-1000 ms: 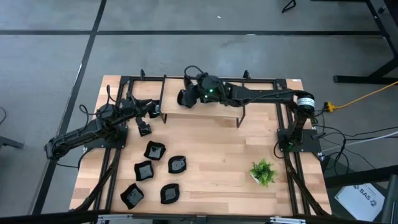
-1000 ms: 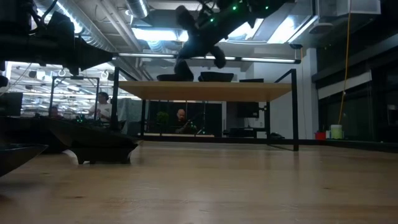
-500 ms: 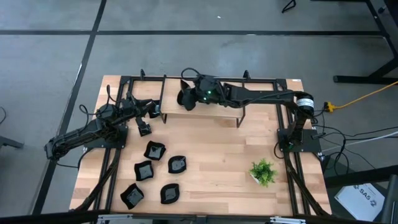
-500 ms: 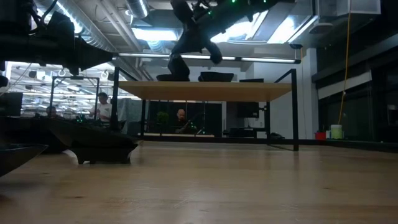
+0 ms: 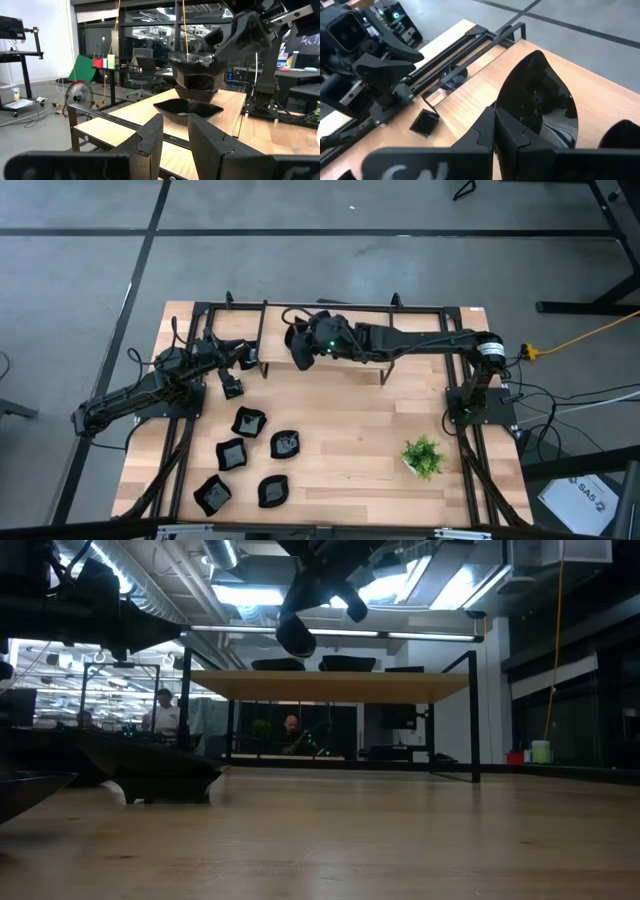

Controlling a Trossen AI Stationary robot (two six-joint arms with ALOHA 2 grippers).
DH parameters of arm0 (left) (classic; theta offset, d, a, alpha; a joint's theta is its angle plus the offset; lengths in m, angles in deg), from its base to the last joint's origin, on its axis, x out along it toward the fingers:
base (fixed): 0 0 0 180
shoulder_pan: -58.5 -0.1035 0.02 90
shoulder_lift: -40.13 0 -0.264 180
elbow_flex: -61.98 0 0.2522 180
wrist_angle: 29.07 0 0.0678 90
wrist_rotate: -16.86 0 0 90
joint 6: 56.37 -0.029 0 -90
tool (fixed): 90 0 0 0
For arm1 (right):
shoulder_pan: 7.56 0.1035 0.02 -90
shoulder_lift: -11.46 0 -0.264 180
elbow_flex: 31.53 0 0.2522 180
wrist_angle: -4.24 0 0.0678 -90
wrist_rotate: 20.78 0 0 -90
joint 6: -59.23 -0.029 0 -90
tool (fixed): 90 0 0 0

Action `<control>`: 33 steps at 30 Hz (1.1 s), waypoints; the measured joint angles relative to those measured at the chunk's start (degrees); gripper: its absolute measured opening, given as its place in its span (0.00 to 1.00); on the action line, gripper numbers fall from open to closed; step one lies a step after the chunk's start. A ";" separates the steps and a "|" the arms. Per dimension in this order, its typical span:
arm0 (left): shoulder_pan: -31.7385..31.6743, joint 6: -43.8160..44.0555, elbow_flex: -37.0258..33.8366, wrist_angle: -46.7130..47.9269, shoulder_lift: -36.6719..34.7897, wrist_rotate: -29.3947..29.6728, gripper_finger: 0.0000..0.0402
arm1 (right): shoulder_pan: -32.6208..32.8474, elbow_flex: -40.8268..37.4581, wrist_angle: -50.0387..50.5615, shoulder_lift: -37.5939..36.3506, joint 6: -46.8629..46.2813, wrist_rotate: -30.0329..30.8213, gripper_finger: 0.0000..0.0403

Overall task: Pick & Place Mini shaped plates
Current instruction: Stack the leaf-shaped plate on top of the leaf-shaped plate on the shelf

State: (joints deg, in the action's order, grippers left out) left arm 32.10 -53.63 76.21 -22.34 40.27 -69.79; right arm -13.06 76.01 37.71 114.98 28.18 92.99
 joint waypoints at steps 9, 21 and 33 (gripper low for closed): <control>-0.01 0.02 -0.01 0.00 0.00 0.00 0.21 | -0.04 0.00 -0.10 0.00 0.14 0.70 0.01; -0.01 0.01 0.01 0.00 -0.02 0.02 0.21 | -0.04 0.00 -2.71 2.73 -0.07 -2.70 0.01; -0.02 0.00 -0.01 0.00 -0.02 0.00 0.21 | -0.29 0.00 -0.54 2.73 0.09 -2.95 0.05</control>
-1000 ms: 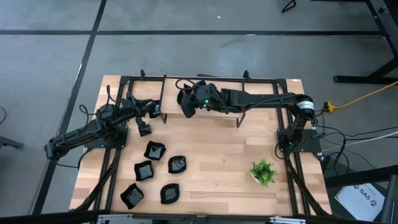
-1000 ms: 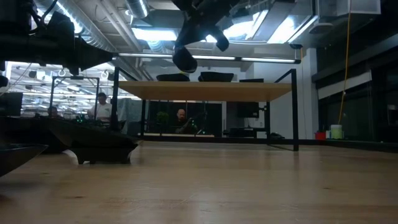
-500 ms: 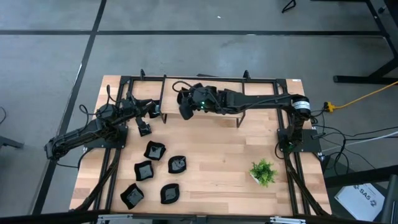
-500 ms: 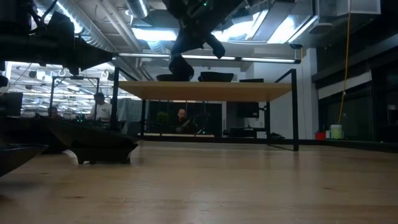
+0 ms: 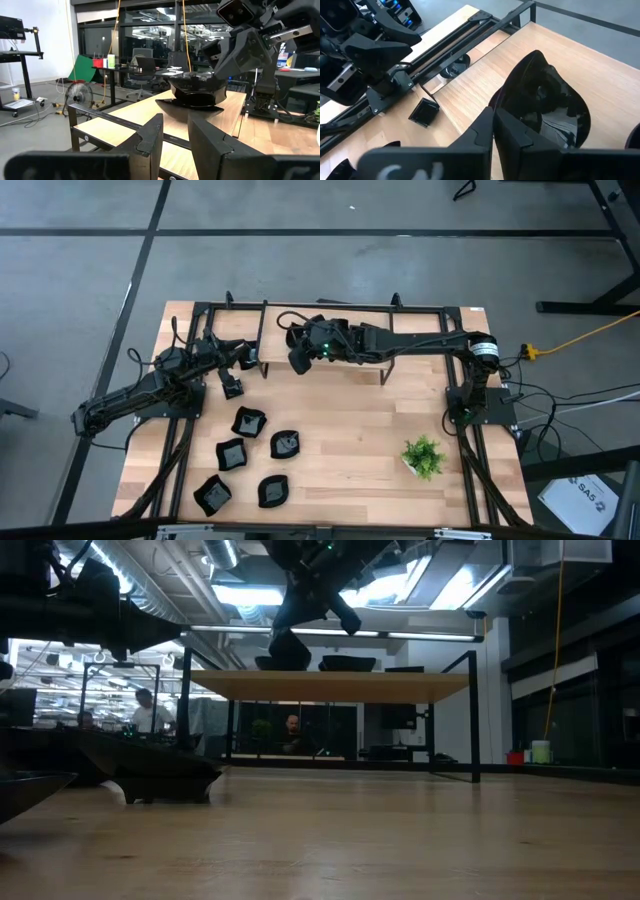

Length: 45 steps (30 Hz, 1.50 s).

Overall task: Pick & Place Mini shaped plates
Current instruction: Stack the leaf-shaped plate on top of the leaf-shaped plate on the shelf, then adjust the shelf

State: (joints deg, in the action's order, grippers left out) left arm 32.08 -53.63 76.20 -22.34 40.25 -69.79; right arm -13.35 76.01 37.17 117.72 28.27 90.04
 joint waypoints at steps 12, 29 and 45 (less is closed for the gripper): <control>0.00 0.00 0.01 0.00 0.01 0.01 0.21 | -0.19 -0.02 0.03 0.00 0.13 -1.36 0.26; 0.01 0.00 0.02 0.00 0.01 0.00 0.21 | -0.41 10.43 6.65 -0.09 17.94 -19.95 0.33; 0.00 0.00 0.02 0.00 0.01 0.01 0.21 | -0.33 23.26 43.72 -0.22 26.65 -21.01 0.33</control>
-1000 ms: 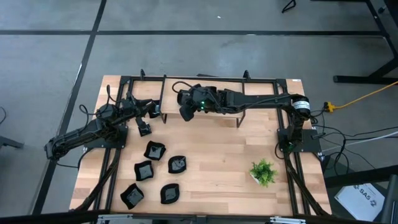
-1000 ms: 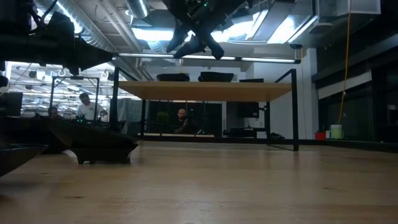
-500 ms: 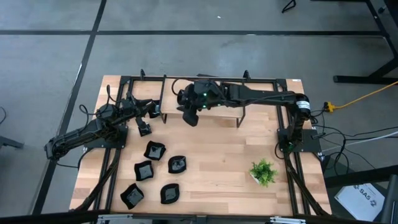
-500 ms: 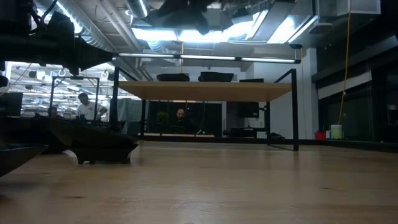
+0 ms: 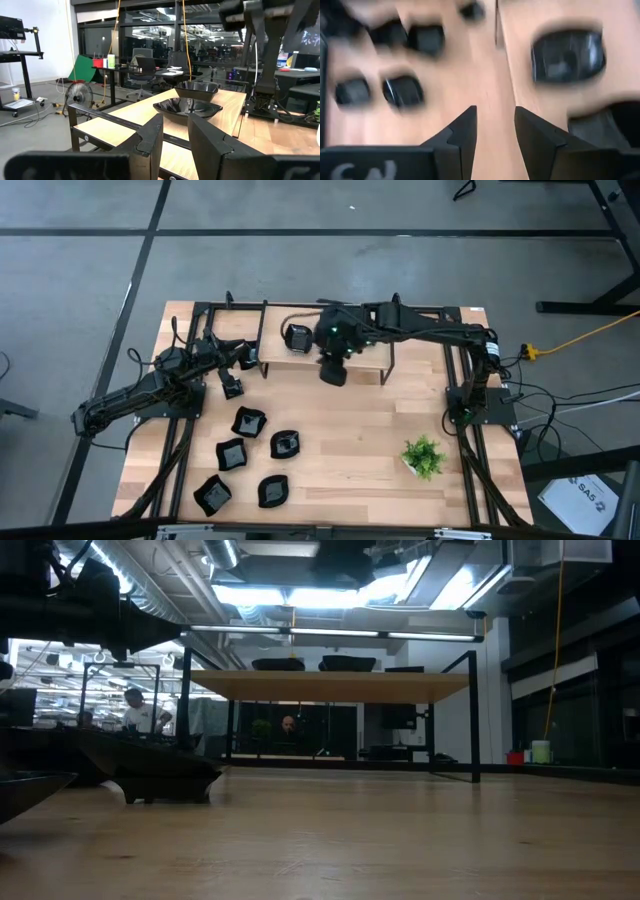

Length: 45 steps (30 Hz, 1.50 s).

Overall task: Pick & Place Mini shaped plates
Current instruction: Adjust the shelf

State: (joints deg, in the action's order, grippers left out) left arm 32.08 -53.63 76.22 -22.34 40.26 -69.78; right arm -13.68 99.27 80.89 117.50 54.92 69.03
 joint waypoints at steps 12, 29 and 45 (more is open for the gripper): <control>0.01 0.00 0.00 0.00 0.00 -0.01 0.21 | 2.35 -22.59 -4.42 -15.10 3.69 5.51 0.33; 0.00 0.00 0.00 0.00 0.01 0.01 0.21 | 2.31 -82.06 -61.84 -57.50 3.45 -2.02 0.33; 0.00 0.01 -0.01 0.00 -0.01 0.00 0.21 | 2.15 -103.50 -77.34 -79.20 2.09 -1.69 0.33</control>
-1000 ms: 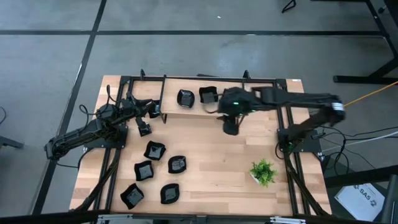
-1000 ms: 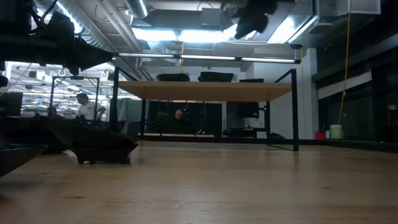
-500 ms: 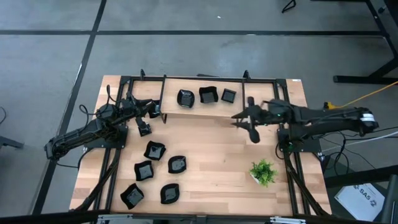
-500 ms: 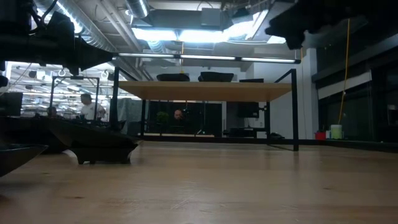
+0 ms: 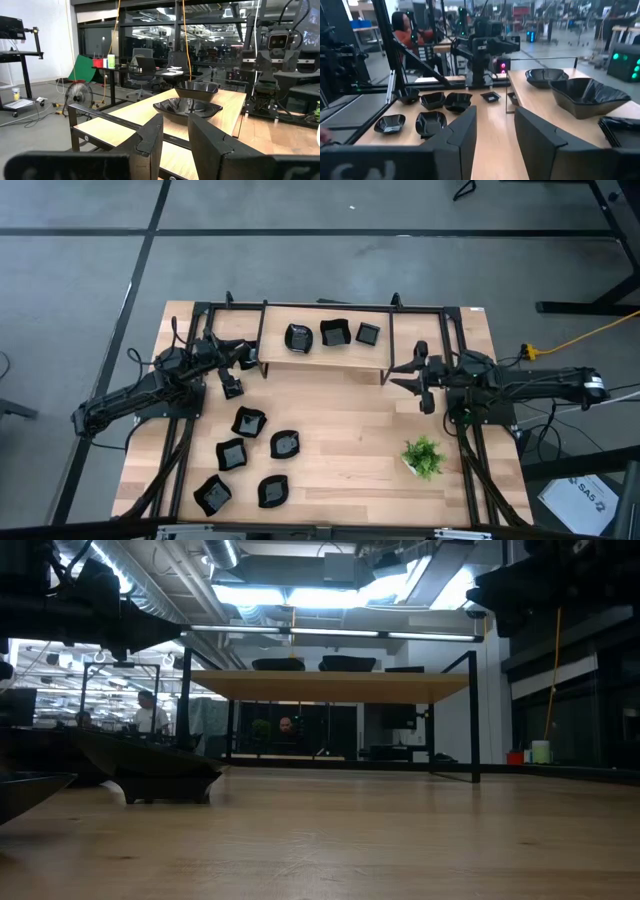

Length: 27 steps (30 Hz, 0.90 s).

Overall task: Pick & Place Mini shaped plates
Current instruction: Adjust the shelf

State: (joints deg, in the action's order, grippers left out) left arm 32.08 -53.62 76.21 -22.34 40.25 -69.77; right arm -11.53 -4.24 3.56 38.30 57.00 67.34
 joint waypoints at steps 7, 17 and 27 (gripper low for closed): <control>0.00 0.04 0.01 0.00 0.02 0.01 0.21 | 0.00 -6.64 -5.40 -5.14 1.32 0.78 0.33; 0.02 -0.01 -0.01 0.00 0.02 -0.01 0.21 | 0.00 -9.74 -4.38 -12.97 2.62 -2.14 0.33; 0.02 0.04 0.01 -0.02 0.00 -0.01 0.21 | 0.02 -13.22 -4.68 -18.98 3.27 -2.87 0.33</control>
State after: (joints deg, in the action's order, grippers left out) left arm 32.10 -53.58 76.22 -22.36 40.25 -69.79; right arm -11.51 -17.45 -1.12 19.32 60.28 64.47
